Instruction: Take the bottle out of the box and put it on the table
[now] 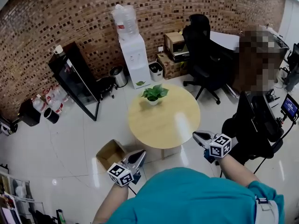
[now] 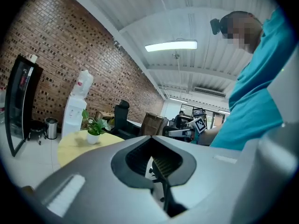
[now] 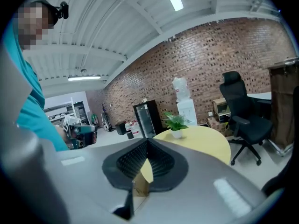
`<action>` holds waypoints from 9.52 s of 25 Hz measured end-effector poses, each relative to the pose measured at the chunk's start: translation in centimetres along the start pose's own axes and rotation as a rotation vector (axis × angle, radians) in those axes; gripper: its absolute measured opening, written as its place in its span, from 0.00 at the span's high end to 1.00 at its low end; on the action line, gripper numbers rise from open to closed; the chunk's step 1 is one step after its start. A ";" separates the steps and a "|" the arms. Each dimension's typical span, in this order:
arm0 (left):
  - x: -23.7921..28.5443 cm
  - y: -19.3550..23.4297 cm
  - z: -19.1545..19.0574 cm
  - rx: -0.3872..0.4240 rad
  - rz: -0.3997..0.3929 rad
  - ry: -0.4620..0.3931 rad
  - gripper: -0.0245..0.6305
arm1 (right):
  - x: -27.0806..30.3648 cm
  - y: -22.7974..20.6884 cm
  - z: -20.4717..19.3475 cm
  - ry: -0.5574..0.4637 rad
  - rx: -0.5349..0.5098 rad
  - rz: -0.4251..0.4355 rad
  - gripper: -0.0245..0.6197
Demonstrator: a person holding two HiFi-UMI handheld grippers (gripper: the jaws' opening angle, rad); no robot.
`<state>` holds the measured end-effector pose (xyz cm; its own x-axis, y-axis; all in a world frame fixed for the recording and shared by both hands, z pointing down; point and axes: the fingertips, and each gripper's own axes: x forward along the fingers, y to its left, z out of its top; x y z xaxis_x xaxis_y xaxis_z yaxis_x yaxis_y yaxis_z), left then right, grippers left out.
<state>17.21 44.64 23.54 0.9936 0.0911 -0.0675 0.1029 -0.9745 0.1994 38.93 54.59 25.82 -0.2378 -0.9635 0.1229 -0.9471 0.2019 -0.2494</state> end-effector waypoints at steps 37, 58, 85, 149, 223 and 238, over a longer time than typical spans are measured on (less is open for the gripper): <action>-16.7 19.8 -16.4 0.003 0.804 -0.181 0.96 | 39.3 -0.3 -14.1 0.209 -0.216 0.777 0.96; -27.6 43.5 -23.0 -0.267 0.899 0.046 0.96 | 68.6 7.3 -24.0 0.465 -0.279 0.956 0.94; -43.8 88.7 -58.7 -0.900 0.755 0.299 0.96 | 104.7 1.8 -81.8 1.392 -0.701 1.033 0.49; -27.8 57.6 -12.9 -0.221 0.758 -0.115 0.96 | 76.6 10.0 -36.0 1.264 -1.083 1.063 0.47; 30.0 28.2 -14.7 0.059 -0.430 0.388 0.96 | 23.7 -31.8 -12.6 1.091 -0.143 -0.146 0.47; 32.6 27.8 -19.4 0.061 -0.400 0.402 0.96 | 26.1 -35.5 -15.4 0.967 -0.219 -0.103 0.45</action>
<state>53.33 24.51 45.88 0.8192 0.5143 0.2537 0.4835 -0.8573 0.1768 63.05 24.96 52.65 -0.1333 -0.4400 0.8881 -0.9686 0.2476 -0.0227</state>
